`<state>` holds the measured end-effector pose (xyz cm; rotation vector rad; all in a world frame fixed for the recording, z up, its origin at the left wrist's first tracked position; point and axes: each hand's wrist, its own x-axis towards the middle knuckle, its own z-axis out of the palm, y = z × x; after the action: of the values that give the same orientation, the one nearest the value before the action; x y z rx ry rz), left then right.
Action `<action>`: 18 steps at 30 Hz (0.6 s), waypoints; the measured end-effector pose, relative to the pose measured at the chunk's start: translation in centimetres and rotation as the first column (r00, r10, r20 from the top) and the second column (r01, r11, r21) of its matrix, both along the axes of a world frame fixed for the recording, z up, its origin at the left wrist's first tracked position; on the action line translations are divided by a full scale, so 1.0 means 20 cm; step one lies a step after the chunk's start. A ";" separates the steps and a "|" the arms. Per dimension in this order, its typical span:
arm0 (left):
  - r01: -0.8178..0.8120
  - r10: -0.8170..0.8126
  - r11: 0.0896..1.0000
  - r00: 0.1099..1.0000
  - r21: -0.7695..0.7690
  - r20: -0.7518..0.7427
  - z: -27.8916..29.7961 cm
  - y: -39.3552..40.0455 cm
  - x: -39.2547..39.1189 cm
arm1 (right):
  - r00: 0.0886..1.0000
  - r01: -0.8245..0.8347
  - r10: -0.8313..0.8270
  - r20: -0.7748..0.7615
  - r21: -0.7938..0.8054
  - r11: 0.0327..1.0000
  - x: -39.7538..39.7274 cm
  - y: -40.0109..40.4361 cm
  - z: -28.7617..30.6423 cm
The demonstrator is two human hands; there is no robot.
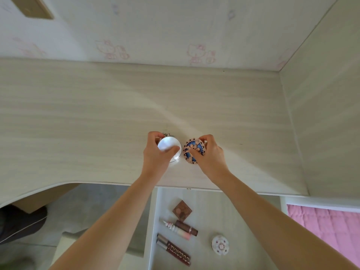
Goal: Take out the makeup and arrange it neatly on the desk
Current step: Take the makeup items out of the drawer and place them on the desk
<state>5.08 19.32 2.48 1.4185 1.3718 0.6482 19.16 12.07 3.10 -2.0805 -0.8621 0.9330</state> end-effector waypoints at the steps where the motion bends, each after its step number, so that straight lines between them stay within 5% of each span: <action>1: 0.004 -0.004 1.000 1.000 0.002 -0.007 -0.01 0.01 -0.01 | 1.000 0.000 0.000 -0.006 -0.009 1.000 0.00 0.00 -0.01; 18: 0.308 -0.233 0.932 0.914 0.192 -0.333 -0.12 0.08 -0.09 | 0.924 -0.106 0.128 0.359 -0.079 0.991 0.04 0.01 -0.12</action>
<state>3.25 20.88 -0.01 1.9320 1.3237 0.4326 19.86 12.27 0.63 -2.3146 -1.1725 0.6437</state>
